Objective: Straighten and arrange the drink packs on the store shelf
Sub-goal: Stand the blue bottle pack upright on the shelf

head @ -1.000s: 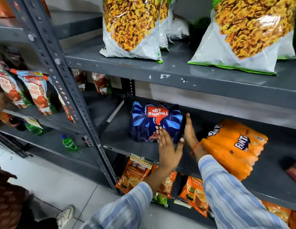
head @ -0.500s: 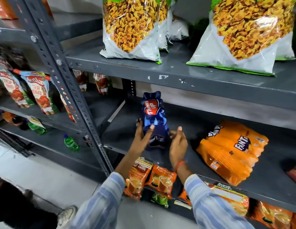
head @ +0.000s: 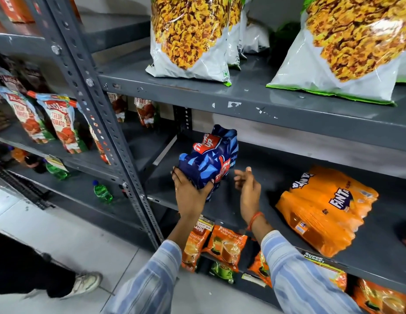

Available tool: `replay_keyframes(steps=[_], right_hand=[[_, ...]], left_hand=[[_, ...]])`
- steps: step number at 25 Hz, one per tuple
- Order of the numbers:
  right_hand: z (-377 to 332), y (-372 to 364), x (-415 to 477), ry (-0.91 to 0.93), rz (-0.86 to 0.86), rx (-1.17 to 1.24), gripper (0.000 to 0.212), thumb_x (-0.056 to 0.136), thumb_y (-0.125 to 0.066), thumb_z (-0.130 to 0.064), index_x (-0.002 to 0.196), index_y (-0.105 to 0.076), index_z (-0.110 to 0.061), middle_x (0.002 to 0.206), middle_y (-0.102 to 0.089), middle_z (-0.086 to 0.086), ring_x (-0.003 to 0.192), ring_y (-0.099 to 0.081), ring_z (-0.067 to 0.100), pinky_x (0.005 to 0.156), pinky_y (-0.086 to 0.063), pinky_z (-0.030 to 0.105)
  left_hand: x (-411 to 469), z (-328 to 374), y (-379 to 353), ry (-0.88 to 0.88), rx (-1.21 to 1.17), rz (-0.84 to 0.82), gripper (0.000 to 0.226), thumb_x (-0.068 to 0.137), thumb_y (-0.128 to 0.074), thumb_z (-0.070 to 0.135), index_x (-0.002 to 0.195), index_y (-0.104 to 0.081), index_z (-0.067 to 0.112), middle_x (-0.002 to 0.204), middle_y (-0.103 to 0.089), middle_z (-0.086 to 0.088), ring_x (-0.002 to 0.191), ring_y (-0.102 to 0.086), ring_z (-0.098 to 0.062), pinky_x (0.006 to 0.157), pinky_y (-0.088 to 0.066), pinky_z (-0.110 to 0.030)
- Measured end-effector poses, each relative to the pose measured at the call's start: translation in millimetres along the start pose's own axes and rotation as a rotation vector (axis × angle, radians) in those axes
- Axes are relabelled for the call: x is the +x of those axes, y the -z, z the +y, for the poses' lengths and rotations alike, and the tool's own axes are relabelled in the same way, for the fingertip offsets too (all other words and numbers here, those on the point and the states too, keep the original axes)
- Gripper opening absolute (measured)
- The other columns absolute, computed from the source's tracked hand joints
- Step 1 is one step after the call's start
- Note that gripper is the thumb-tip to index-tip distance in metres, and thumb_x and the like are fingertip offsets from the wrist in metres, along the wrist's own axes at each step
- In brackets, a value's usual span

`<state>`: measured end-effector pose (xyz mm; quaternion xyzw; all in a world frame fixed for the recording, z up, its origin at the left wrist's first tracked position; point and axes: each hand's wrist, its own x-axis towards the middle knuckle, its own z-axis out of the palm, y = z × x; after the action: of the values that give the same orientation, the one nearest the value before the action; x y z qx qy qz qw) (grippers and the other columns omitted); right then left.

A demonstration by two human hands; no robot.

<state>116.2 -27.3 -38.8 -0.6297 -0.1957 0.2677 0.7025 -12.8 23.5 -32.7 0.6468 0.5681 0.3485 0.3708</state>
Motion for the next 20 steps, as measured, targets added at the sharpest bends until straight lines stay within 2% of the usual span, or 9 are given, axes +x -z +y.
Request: replay_keyframes(steps=[3,5,9,11,12,14,16,18,20], right_hand=[[-8,-1,24,-0.011,0.069,-0.039,0.032,0.094,-0.048,-0.034,0.104,-0.065,-0.010,0.101,-0.066,0.010,0.099,-0.060,0.023,0.091,-0.048,0.039],[-13,2,36,-0.063,0.004,-0.077,0.042,0.092,-0.049,-0.041,0.123,-0.056,-0.013,0.129,-0.059,0.011,0.120,-0.053,0.024,0.103,-0.041,0.037],[-43,-10,54,-0.176,-0.155,-0.037,0.066,0.091,-0.037,-0.058,0.146,-0.031,-0.022,0.155,-0.030,-0.003,0.142,-0.029,0.017,0.118,-0.021,0.035],[15,0,93,-0.190,-0.287,-0.018,0.074,0.087,-0.029,-0.068,0.149,-0.021,-0.028,0.158,-0.021,-0.010,0.143,-0.023,0.009,0.122,-0.013,0.038],[44,8,110,-0.191,-0.377,-0.057,0.084,0.080,-0.034,-0.075,0.149,-0.020,-0.028,0.156,-0.025,-0.009,0.138,-0.032,0.003,0.121,-0.017,0.036],[64,9,104,-0.315,-0.452,-0.076,0.094,0.069,-0.046,-0.081,0.142,-0.037,-0.021,0.138,-0.055,0.004,0.103,-0.063,-0.005,0.107,-0.042,0.032],[23,-10,63,-0.368,-0.413,0.031,0.068,0.087,-0.029,-0.069,0.121,-0.060,-0.019,0.098,-0.074,0.000,0.078,-0.070,0.006,0.072,-0.057,0.027],[-14,-33,22,-0.409,-0.354,0.042,0.066,0.091,-0.021,-0.064,0.122,-0.058,-0.019,0.104,-0.071,0.002,0.086,-0.067,0.012,0.062,-0.055,0.023],[-11,-37,3,-0.338,-0.286,0.076,0.070,0.087,-0.029,-0.068,0.137,-0.045,-0.022,0.131,-0.060,0.008,0.103,-0.065,0.018,0.072,-0.058,0.026]], left_hand=[[13,-10,19,-0.054,0.082,0.000,0.108,0.062,-0.074,0.050,0.144,-0.017,0.008,0.144,-0.044,-0.017,0.124,-0.052,-0.034,0.099,-0.048,-0.049],[28,-22,34,-0.106,0.112,-0.018,0.092,0.064,-0.074,0.046,0.138,-0.031,0.011,0.130,-0.059,-0.014,0.111,-0.061,-0.032,0.092,-0.053,-0.046],[40,-33,50,-0.115,0.075,0.054,0.048,0.083,-0.066,0.021,0.125,-0.051,0.005,0.111,-0.068,-0.019,0.098,-0.066,-0.034,0.077,-0.048,-0.029],[44,-34,51,-0.093,0.034,0.127,0.043,0.088,-0.059,0.015,0.128,-0.049,0.004,0.114,-0.067,-0.021,0.101,-0.064,-0.036,0.079,-0.046,-0.031],[46,-35,51,-0.077,0.017,0.138,0.044,0.090,-0.057,0.014,0.131,-0.047,0.005,0.118,-0.065,-0.021,0.105,-0.063,-0.036,0.083,-0.046,-0.033],[49,-34,50,-0.050,0.006,0.127,0.047,0.092,-0.053,0.015,0.137,-0.040,0.005,0.127,-0.060,-0.021,0.114,-0.058,-0.036,0.092,-0.045,-0.037],[50,-35,49,-0.044,0.022,0.103,0.050,0.094,-0.051,0.017,0.140,-0.035,0.005,0.131,-0.056,-0.022,0.118,-0.055,-0.037,0.096,-0.044,-0.039],[52,-40,53,-0.058,0.034,0.074,0.050,0.094,-0.050,0.019,0.140,-0.035,0.006,0.131,-0.056,-0.022,0.117,-0.056,-0.037,0.094,-0.045,-0.039],[55,-49,58,-0.073,0.014,0.033,0.047,0.095,-0.048,0.020,0.139,-0.036,0.007,0.131,-0.055,-0.021,0.117,-0.055,-0.035,0.093,-0.044,-0.037]])
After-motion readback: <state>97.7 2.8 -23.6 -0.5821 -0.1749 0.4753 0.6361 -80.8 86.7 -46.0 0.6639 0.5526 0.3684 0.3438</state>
